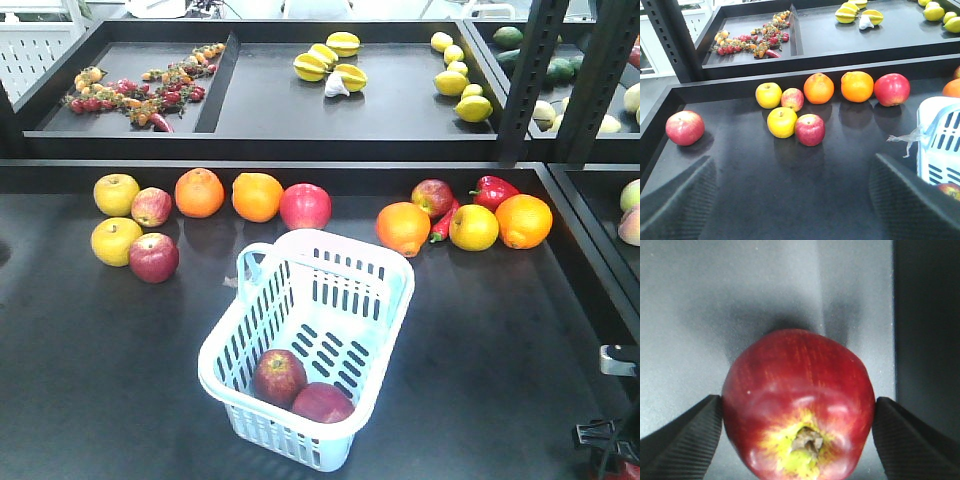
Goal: Pick three apples into basket with both arms
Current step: 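Close the right gripper on the dark red apple and lift it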
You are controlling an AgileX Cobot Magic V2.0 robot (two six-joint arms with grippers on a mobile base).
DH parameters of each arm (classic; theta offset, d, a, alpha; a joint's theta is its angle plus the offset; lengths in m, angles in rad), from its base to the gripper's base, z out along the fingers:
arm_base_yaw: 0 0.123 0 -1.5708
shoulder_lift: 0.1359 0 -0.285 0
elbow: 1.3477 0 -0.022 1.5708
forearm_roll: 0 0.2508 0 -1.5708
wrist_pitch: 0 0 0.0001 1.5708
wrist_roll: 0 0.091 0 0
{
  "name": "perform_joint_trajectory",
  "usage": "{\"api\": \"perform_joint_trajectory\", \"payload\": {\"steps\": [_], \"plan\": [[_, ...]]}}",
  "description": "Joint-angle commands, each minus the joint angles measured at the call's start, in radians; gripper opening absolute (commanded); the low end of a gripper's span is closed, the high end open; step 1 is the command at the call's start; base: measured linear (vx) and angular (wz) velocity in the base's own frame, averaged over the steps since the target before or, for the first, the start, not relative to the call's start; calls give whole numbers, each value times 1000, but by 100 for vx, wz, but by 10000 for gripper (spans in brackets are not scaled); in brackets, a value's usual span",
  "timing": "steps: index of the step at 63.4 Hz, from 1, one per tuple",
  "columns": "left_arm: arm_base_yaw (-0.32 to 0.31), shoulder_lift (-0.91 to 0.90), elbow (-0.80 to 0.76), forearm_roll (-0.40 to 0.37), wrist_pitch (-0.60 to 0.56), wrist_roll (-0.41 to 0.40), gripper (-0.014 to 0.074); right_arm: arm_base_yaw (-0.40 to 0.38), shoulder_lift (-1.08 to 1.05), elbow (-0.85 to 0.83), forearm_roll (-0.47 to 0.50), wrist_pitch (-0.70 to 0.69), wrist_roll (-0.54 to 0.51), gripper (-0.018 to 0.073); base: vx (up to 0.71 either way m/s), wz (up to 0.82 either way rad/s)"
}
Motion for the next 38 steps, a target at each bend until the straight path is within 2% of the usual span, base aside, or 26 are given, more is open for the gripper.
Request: {"api": "perform_joint_trajectory", "payload": {"steps": [1, 21, 38], "plan": [[-1, 6, -26, 11, -62, -8, 589, -5, -19, -15, -7, -30, -5, 533, 0, 0], [-1, 6, -26, 11, -62, -8, 589, -5, -19, -15, -6, -26, -5, 324, 0, 0], [-1, 6, -26, 11, -62, -8, 589, -4, -63, -69, 5, 84, -2, 305, 0, 0]]}}
